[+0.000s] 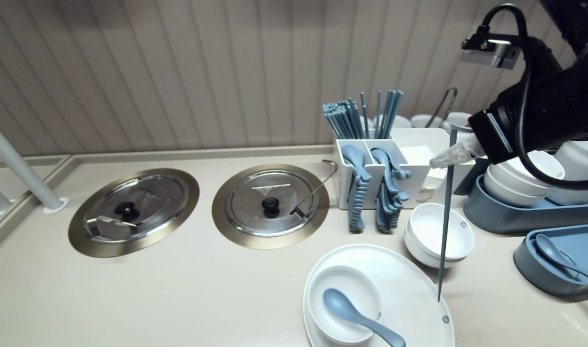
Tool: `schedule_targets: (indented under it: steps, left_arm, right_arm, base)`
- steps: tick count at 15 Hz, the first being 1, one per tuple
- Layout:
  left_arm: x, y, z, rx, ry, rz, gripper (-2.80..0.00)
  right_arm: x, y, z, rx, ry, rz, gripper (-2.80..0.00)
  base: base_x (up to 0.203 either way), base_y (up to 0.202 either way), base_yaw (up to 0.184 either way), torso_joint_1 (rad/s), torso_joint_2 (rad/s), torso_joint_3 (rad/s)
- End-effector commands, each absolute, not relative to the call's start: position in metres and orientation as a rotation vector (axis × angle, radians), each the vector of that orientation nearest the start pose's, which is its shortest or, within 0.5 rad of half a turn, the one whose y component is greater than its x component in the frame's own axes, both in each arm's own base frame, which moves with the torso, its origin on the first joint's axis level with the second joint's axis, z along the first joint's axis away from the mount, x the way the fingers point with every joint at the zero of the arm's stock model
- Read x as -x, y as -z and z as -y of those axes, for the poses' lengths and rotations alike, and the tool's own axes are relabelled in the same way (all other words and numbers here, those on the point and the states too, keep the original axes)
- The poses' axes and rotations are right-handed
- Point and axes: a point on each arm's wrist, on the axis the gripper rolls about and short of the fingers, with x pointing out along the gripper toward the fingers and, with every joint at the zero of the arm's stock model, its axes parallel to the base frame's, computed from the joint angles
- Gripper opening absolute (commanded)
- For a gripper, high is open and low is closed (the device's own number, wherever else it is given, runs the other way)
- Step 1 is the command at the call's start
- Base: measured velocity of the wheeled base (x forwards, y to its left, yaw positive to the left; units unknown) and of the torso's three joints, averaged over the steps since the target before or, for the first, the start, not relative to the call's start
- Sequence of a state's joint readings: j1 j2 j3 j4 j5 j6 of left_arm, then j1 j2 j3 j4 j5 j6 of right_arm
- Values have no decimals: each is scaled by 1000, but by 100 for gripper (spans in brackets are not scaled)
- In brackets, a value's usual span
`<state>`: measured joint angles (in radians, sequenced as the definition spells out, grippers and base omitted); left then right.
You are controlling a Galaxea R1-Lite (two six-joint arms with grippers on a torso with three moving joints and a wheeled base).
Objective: Pick the chopsticks and place it on the plate
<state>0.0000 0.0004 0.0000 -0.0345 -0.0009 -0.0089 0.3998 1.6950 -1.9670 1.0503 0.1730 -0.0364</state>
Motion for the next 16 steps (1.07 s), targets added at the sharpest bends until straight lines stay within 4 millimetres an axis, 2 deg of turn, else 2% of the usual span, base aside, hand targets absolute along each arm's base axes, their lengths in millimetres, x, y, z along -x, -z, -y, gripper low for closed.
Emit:
schedule_targets:
  steps: [1,9,16]
  left_arm:
    - [22,-77,0,9,0,28,-280]
    - [22,-77,0,9,2,27,-280]
    - [22,-77,0,9,2,26,-280]
  right_arm:
    - [-244,-336,-108,127,-561,-825,-280]
    - [-294,-272,-137,154,-582,-1096,-280]
    - [-317,-234,-156,181,-596,-1207,-280]
  base:
    - [0,0,0,0,0,0]
    - [0,0,0,0,0,0]
    - [0,0,0,0,0,0]
